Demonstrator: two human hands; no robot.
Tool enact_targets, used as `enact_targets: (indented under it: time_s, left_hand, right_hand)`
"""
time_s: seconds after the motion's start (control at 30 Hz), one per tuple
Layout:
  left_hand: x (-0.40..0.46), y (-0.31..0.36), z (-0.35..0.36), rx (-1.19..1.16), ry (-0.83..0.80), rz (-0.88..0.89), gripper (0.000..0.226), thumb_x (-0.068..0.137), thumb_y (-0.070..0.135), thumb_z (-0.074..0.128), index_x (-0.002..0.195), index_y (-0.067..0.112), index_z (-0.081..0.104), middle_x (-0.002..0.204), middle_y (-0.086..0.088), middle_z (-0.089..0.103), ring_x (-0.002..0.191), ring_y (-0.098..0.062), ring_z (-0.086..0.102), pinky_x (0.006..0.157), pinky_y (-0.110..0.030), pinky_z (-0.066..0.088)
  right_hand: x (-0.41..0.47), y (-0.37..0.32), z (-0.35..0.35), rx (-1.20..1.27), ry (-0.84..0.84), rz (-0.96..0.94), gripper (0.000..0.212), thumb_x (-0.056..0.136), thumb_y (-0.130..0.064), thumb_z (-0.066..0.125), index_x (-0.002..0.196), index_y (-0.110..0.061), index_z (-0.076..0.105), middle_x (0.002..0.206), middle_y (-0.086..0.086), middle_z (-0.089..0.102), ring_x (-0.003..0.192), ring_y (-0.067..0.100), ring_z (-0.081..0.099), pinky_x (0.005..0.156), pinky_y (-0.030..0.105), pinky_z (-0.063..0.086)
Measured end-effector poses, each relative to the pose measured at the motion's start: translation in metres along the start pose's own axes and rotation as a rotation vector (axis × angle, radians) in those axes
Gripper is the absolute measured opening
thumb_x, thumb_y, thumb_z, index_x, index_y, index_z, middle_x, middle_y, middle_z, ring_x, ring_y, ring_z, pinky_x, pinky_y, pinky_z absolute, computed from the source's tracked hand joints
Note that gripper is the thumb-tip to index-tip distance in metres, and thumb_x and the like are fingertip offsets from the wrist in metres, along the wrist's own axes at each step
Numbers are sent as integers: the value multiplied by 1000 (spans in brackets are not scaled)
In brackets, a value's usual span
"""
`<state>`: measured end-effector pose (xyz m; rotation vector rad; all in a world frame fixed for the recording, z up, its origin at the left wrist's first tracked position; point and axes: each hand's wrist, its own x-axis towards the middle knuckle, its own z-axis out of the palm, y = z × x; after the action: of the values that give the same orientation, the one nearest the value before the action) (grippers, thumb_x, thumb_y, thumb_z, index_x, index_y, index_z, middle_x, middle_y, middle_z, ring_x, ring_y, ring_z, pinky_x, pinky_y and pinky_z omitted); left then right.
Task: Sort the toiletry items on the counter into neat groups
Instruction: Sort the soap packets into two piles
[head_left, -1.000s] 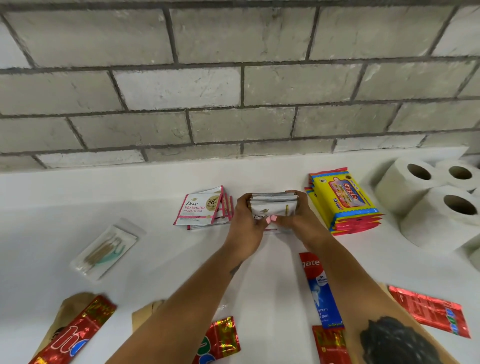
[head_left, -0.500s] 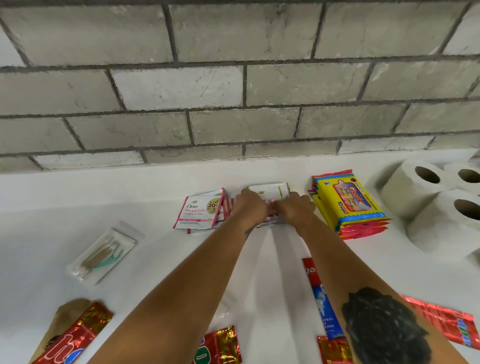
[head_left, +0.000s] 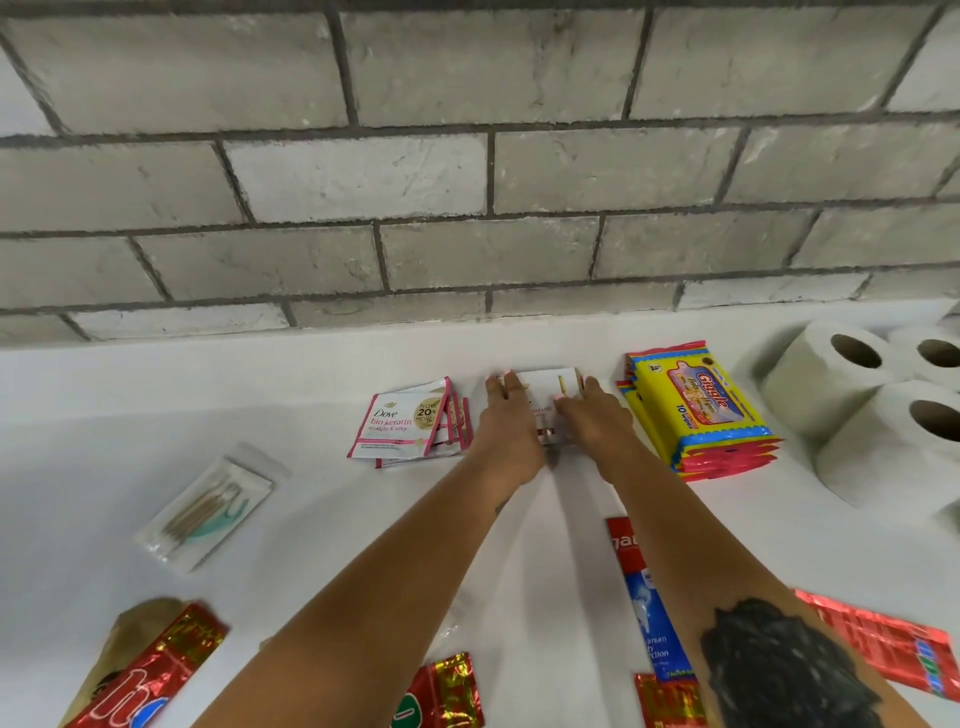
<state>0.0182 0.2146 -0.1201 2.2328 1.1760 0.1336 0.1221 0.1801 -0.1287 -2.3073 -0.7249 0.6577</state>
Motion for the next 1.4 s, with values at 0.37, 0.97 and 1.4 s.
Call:
enact_targets:
  time_s: [0.37, 0.97, 1.4]
  left_hand:
    - [-1, 1, -13, 20, 6, 18, 109, 75, 20, 76, 150, 6, -2, 158, -19, -4, 145, -31, 15, 115, -31, 19]
    - [-7, -107, -91, -115, 157, -511, 35, 83, 17, 61, 109, -6, 59, 111, -22, 64, 108, -34, 60, 81, -32, 48]
    - [-15, -126, -92, -281, 21, -419, 15, 73, 12, 74, 73, 3, 62, 85, -16, 64, 78, -24, 56, 71, -30, 46]
  right_hand:
    - [-4, -2, -2, -4, 23, -61, 38, 95, -27, 45, 128, -11, 36, 121, 17, 56, 112, 36, 53, 94, 46, 46]
    - [-69, -95, 94, -10, -148, 17, 53, 87, -19, 50, 137, -6, 36, 140, 12, 41, 130, 29, 39, 104, 37, 34]
    - [-53, -93, 112, 256, -138, 108, 35, 86, -7, 47, 121, -1, 52, 115, 13, 57, 108, 29, 53, 83, 32, 44]
